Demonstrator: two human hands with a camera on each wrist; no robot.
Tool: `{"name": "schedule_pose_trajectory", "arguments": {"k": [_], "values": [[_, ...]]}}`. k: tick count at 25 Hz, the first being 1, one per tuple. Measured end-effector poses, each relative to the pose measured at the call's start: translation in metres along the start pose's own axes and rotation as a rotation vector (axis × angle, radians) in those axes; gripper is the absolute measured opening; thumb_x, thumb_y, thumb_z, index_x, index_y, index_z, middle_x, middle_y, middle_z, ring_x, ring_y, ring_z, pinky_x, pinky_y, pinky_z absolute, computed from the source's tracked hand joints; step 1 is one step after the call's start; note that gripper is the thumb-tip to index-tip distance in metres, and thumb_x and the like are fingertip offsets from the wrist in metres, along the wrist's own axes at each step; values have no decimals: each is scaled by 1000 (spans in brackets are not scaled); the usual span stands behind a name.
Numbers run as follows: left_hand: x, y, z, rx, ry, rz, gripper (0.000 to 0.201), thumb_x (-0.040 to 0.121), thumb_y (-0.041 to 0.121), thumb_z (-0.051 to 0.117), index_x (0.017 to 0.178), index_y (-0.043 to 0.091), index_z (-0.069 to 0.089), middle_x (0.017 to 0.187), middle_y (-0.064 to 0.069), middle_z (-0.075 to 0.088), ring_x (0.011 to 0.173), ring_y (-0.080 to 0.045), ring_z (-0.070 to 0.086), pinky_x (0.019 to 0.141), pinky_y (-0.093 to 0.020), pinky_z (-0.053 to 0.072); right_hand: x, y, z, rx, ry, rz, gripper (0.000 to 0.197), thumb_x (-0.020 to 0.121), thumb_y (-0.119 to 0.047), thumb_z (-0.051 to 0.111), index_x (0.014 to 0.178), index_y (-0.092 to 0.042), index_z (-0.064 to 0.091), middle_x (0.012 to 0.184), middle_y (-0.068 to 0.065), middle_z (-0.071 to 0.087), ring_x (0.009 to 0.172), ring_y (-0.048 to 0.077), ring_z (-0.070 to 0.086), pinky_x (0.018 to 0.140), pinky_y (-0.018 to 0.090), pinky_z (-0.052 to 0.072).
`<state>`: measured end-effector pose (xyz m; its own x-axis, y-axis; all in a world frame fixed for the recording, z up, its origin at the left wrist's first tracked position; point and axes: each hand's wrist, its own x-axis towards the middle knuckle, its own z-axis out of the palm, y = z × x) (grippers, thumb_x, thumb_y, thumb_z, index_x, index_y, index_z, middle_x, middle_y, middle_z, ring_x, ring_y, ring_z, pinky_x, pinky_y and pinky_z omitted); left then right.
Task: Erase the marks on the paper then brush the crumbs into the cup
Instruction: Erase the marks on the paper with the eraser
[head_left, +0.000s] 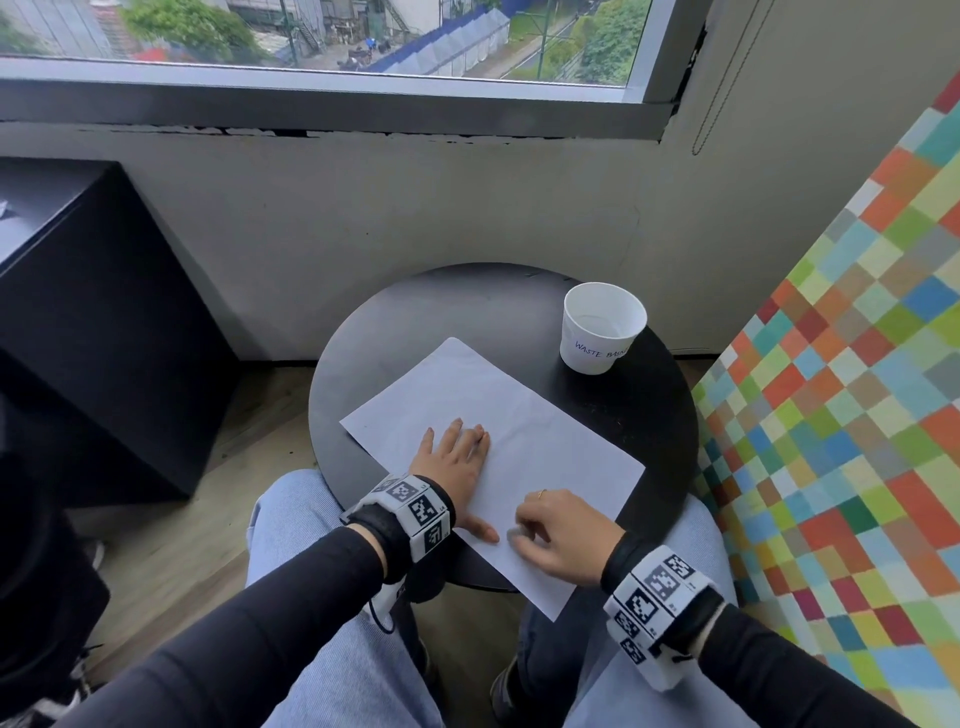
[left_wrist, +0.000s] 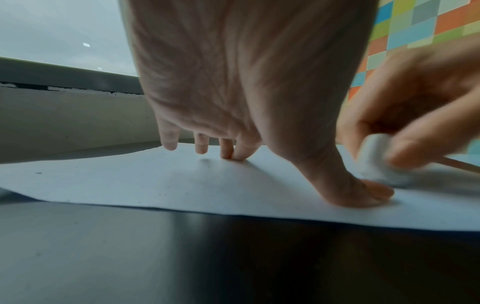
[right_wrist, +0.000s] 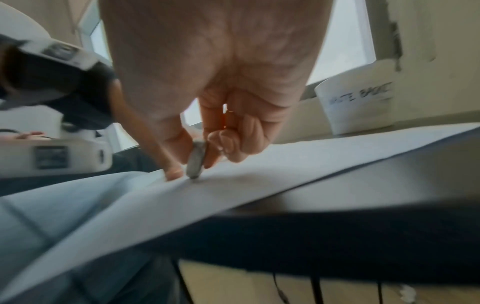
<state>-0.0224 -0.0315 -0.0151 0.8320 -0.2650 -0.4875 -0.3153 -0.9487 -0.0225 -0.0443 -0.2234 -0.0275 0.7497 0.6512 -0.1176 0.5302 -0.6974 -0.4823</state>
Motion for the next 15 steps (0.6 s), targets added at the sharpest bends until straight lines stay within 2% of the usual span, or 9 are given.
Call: {"name": "schedule_pose_trajectory", "arguments": {"k": [2,4,5,8,9,10,13,15], "values": [[0,-1,0,15,4,1,133,72,80,60,155,6,-13,165,-7,-9,151,-30,-13,121,-53,-1,3,3,-4,-3,-2,21,29,89,-28,53,63,-17,45,64,-5,43,63,13,41,62,27,36],[0,0,0,9,9,5,133,71,79,60,155,7,-12,165,-7,-8,151,-31,-12,121,-54,0,9,15,-12,-3,117,129,30,89,-26,53,63,-14,47,66,-2,46,63,16,43,63,30,37],[0,0,0,8,9,5,133,71,80,60,155,7,-12,165,-6,-8,151,-30,-12,121,-54,0,9,15,-13,-13,122,136,29,90,-26,53,64,-14,48,66,-1,47,63,16,43,63,29,35],[0,0,0,26,0,-2,133,71,80,60,155,6,-13,165,-7,-8,151,-31,-13,121,-54,0,-3,-3,-1,-10,-80,-32,28,89,-28,53,65,-17,46,65,-4,45,63,12,40,61,25,30],[0,0,0,30,1,-3,134,71,80,59,155,6,-13,165,-7,-8,151,-31,-13,121,-54,0,-5,-2,-3,-5,-95,-32,29,89,-29,54,64,-17,45,64,-5,45,63,12,40,61,25,31],[1,0,0,28,4,-2,134,71,80,60,155,6,-13,165,-7,-8,151,-31,-13,121,-54,0,-2,7,-8,-18,-55,20,30,89,-29,54,62,-18,45,63,-4,45,63,13,41,62,27,32],[1,0,0,0,-12,1,135,70,80,61,155,6,-13,165,-7,-9,151,-31,-14,121,-55,-1,8,44,-35,-84,129,320,34,88,-27,55,57,-18,42,61,-2,46,64,18,44,60,29,33],[1,-1,0,-3,-19,2,134,71,79,61,155,7,-14,165,-7,-10,151,-31,-14,121,-55,-2,7,50,-40,-65,165,363,38,86,-27,55,53,-21,38,57,-5,43,62,17,45,59,30,35]]}}
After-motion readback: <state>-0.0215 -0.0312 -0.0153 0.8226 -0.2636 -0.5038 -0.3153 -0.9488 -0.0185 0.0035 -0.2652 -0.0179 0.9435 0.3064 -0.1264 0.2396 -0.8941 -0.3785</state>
